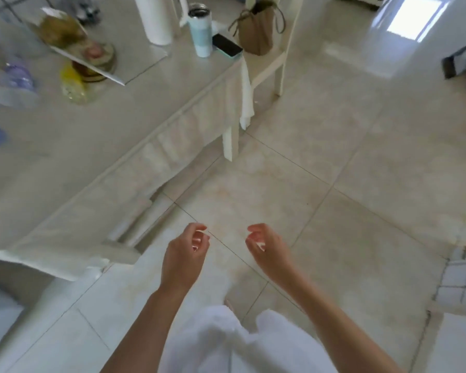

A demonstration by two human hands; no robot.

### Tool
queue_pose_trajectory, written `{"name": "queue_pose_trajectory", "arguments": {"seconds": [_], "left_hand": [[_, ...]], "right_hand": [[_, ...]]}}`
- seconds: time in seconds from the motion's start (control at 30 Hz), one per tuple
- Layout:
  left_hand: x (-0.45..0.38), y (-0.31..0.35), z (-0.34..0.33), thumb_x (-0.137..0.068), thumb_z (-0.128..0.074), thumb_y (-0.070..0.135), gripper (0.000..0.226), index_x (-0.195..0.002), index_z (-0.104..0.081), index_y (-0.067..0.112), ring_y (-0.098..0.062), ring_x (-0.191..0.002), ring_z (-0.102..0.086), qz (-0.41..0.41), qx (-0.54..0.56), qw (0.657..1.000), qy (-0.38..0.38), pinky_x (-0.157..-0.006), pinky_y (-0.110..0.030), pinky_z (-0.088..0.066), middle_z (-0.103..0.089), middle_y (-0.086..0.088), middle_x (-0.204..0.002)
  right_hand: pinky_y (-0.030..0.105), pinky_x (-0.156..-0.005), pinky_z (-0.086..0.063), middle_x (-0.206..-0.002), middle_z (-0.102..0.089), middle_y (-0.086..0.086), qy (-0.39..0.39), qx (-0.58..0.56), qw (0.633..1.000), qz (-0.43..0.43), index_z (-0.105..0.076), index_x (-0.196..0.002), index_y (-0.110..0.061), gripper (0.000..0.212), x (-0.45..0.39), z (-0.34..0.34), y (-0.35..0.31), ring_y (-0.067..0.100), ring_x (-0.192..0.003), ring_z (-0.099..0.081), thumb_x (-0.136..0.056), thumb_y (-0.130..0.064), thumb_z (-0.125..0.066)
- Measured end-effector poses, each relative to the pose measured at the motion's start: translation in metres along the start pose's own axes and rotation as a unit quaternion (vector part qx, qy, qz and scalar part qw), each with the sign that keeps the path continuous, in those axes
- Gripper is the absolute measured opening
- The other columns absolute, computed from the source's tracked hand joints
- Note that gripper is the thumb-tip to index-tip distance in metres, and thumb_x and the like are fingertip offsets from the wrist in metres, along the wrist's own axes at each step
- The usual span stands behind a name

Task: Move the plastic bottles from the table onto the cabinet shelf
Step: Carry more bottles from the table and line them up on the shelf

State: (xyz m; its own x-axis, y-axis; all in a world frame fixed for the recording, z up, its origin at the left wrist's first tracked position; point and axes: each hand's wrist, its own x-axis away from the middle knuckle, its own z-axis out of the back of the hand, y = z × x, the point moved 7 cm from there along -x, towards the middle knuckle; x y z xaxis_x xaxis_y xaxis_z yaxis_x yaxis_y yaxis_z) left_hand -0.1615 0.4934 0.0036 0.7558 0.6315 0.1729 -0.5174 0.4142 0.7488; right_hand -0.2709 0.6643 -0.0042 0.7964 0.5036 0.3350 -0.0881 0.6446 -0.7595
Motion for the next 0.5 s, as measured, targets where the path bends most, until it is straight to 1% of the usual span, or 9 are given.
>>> {"name": "queue_pose_trajectory", "arguments": {"seconds": [0.07,0.2,0.27,0.33,0.4,0.5], "left_hand": [[-0.013,-0.016,0.019,-0.092,-0.059,0.018,0.013,-0.100,-0.063,0.026,-0.003,-0.078,-0.067,0.030,0.012,0.999,0.027,-0.070,-0.021,-0.052,-0.071,0.012,-0.083],[-0.031,-0.035,0.038,-0.092,-0.059,0.018,0.015,-0.098,-0.062,0.031,0.000,-0.077,-0.066,0.072,0.023,0.995,0.061,-0.067,-0.016,-0.051,-0.070,0.015,-0.081],[-0.041,-0.042,0.041,-0.092,-0.058,0.020,0.016,-0.099,-0.060,0.034,-0.001,-0.077,-0.066,0.104,0.033,0.991,0.071,-0.069,-0.022,-0.054,-0.070,0.014,-0.082],[-0.056,-0.048,0.045,-0.092,-0.058,0.022,0.015,-0.101,-0.061,0.032,-0.003,-0.077,-0.066,0.137,0.040,0.986,0.085,-0.071,-0.029,-0.056,-0.071,0.011,-0.084],[-0.076,-0.048,0.052,-0.091,-0.059,0.021,0.015,-0.103,-0.063,0.029,-0.005,-0.076,-0.066,0.157,0.040,0.982,0.102,-0.071,-0.032,-0.057,-0.071,0.008,-0.085],[-0.107,-0.044,0.064,-0.090,-0.059,0.020,0.014,-0.101,-0.064,0.027,-0.007,-0.075,-0.066,0.186,0.037,0.974,0.124,-0.070,-0.033,-0.056,-0.070,0.007,-0.084]], "right_hand": [[0.031,-0.093,-0.050,-0.100,-0.066,-0.007,-0.031,0.005,0.999,0.015,-0.059,-0.117,-0.017,0.025,-0.020,-0.018,-0.021,0.011,-0.102,-0.063,-0.093,-0.021,-0.057],[0.028,-0.090,-0.051,-0.095,-0.064,-0.011,-0.059,0.014,0.997,0.040,-0.061,-0.115,-0.018,0.023,-0.062,-0.035,-0.049,0.010,-0.099,-0.064,-0.093,-0.022,-0.057],[0.028,-0.091,-0.051,-0.096,-0.066,-0.008,-0.077,0.018,0.996,0.041,-0.061,-0.115,-0.016,0.023,-0.083,-0.040,-0.058,0.012,-0.100,-0.065,-0.093,-0.021,-0.057],[0.030,-0.092,-0.052,-0.101,-0.069,-0.001,-0.098,0.021,0.994,0.040,-0.062,-0.115,-0.014,0.023,-0.110,-0.046,-0.067,0.014,-0.101,-0.065,-0.093,-0.019,-0.057],[0.026,-0.089,-0.051,-0.101,-0.069,0.001,-0.112,0.024,0.992,0.050,-0.063,-0.113,-0.014,0.022,-0.136,-0.050,-0.080,0.016,-0.100,-0.066,-0.092,-0.018,-0.058],[0.018,-0.083,-0.045,-0.104,-0.070,0.001,-0.149,0.050,0.984,0.079,-0.062,-0.115,-0.015,0.023,-0.171,-0.053,-0.106,0.014,-0.100,-0.065,-0.093,-0.021,-0.057]]}}
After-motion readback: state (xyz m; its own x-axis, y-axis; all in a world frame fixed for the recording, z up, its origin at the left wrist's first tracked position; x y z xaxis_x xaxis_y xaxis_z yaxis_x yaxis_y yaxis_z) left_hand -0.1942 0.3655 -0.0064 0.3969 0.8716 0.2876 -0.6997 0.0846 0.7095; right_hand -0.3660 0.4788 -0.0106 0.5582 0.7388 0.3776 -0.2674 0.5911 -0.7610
